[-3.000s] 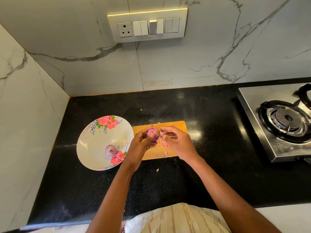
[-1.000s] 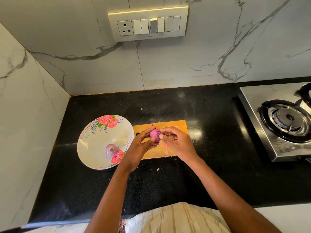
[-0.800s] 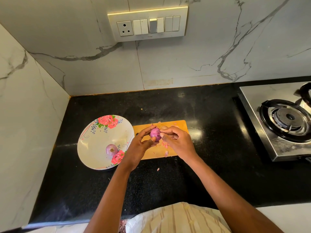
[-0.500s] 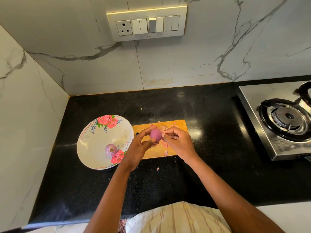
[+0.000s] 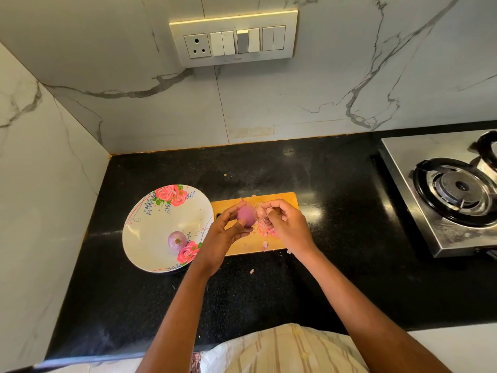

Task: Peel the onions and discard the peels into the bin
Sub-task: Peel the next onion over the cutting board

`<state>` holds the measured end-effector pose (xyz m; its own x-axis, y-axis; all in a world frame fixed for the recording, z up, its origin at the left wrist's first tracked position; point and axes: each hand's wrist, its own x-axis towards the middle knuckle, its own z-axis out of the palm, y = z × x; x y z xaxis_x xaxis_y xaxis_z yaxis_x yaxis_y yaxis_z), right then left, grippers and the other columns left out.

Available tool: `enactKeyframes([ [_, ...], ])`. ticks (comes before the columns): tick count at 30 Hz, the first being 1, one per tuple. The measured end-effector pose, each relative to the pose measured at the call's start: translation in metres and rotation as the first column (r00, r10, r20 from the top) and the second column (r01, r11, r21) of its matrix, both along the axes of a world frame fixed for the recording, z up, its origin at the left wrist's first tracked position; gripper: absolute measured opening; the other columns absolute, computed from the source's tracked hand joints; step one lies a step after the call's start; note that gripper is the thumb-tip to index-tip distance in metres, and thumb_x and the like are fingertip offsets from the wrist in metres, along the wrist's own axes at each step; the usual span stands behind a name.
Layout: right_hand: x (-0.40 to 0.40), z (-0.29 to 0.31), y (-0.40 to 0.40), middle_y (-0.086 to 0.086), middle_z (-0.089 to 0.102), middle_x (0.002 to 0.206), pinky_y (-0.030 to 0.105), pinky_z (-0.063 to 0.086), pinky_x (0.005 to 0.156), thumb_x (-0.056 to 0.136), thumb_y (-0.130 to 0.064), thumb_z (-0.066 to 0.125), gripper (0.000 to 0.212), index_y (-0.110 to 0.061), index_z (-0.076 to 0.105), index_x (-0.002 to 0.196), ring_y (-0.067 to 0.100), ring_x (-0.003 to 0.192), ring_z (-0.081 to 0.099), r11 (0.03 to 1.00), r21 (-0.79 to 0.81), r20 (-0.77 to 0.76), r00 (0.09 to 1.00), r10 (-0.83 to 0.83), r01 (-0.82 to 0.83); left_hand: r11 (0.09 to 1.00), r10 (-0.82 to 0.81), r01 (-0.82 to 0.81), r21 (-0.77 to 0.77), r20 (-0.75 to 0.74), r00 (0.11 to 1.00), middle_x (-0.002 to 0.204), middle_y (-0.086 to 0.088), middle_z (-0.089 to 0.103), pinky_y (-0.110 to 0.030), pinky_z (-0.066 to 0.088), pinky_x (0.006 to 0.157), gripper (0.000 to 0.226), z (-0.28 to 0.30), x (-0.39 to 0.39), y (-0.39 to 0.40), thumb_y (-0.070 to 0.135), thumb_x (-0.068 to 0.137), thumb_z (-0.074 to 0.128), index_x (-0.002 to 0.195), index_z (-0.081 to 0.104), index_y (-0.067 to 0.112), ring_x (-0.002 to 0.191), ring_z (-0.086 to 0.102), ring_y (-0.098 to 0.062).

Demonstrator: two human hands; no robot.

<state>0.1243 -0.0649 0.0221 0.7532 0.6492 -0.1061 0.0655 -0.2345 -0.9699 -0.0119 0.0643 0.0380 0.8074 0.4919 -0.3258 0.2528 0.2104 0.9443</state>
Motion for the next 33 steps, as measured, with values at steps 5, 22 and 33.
enactKeyframes([
  [5,0.0,0.001,0.001,-0.012,0.072,0.111,0.014,0.051,0.09,0.098,-0.006,0.062,0.024,-0.021,0.072,0.114,-0.001,0.103,0.065,0.993,-0.06,0.098,0.99,0.103,-0.097,1.0,0.01,-0.01,-0.005,-0.013,1.0,0.133,-0.005,0.059,-0.024,0.056,0.086,0.032,0.0,0.001,-0.001,0.022,0.101,0.058,0.131,0.055,0.036,0.103,0.073,-0.023],
  [22,-0.01,0.016,0.001,-0.024,0.068,0.107,0.012,0.053,0.088,0.091,-0.014,0.075,0.026,-0.016,0.074,0.117,-0.007,0.102,0.067,0.985,0.051,0.148,0.977,0.155,-0.164,0.998,0.061,-0.062,-0.029,-0.055,0.997,0.12,-0.008,0.07,-0.028,0.057,0.091,0.047,-0.001,0.006,-0.001,0.051,0.092,0.05,0.126,0.061,0.02,0.102,0.073,-0.021],
  [33,-0.009,0.009,0.0,-0.014,0.072,0.087,0.014,0.053,0.079,0.089,-0.013,0.077,0.009,-0.012,0.079,0.099,-0.002,0.084,0.069,0.994,0.017,0.315,0.944,0.101,-0.112,1.0,0.021,-0.021,0.008,-0.043,0.999,0.124,-0.011,0.068,-0.029,0.057,0.093,0.052,-0.006,0.003,0.004,0.048,0.095,0.05,0.134,0.057,0.015,0.104,0.072,-0.023],
])
